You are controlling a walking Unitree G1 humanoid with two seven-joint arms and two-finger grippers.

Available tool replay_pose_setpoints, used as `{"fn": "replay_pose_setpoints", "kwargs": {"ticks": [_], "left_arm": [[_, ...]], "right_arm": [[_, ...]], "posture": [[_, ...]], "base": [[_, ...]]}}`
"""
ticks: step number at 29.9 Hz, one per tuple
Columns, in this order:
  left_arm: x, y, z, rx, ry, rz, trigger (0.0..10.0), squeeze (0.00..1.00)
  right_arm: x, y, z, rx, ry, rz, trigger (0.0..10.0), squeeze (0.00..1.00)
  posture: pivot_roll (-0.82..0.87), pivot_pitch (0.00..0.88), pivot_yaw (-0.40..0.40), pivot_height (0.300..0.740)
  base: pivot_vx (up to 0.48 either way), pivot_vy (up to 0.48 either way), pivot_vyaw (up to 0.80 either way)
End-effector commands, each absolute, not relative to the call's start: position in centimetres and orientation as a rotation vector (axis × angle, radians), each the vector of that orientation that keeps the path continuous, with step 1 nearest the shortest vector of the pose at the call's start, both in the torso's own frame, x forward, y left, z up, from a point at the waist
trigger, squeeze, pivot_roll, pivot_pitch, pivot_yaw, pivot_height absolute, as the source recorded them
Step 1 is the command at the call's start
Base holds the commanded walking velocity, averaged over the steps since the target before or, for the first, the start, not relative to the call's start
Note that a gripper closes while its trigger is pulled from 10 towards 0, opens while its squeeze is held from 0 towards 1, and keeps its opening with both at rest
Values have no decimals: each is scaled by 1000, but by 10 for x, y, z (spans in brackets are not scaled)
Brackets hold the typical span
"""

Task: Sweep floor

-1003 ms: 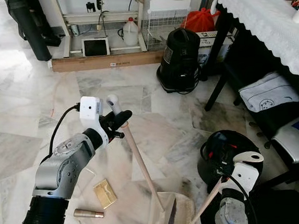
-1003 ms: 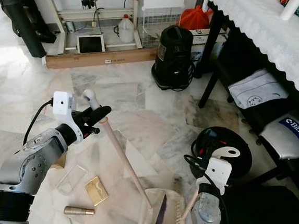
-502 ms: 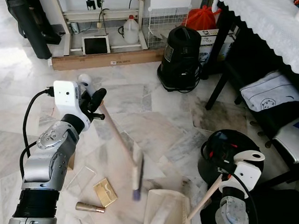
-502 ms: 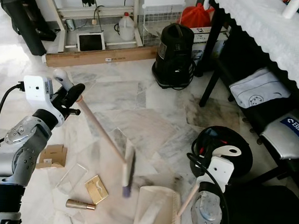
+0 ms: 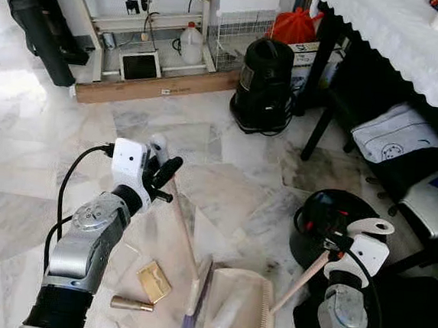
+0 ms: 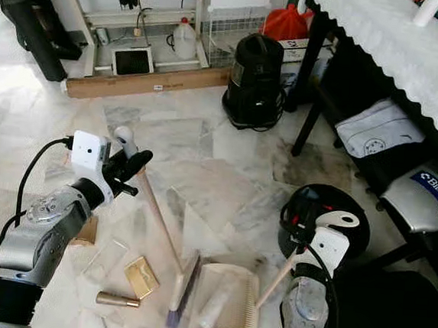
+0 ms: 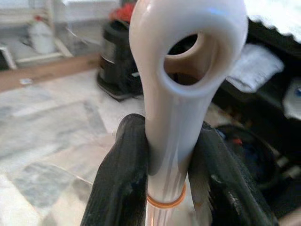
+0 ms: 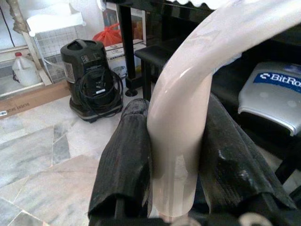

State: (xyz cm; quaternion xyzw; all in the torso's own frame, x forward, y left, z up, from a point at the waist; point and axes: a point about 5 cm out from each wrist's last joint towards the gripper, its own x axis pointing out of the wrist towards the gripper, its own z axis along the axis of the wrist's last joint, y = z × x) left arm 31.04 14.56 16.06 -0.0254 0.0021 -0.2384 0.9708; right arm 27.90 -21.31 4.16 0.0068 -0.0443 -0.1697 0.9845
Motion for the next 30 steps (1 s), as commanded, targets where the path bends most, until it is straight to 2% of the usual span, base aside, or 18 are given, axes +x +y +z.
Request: {"fn": "replay_pose_setpoints", "kwargs": {"ticks": [1,23,30], "left_arm": [[304,139,160,-49,21,-552,10000,0],[302,122,164,-320,39,-624,10000,0],[309,128,179,-236,-39,-550,10000,0]], "right_arm": [[281,-215,47,14,-118,-349,10000,0],[289,-214,56,40,-153,-350,10000,0],[291,-215,61,42,-176,-347,10000,0]], "posture": [[138,159,-8,740],[135,142,-3,740],[130,142,-5,740]], "base": [[0,0,0],[0,0,0],[0,0,0]]}}
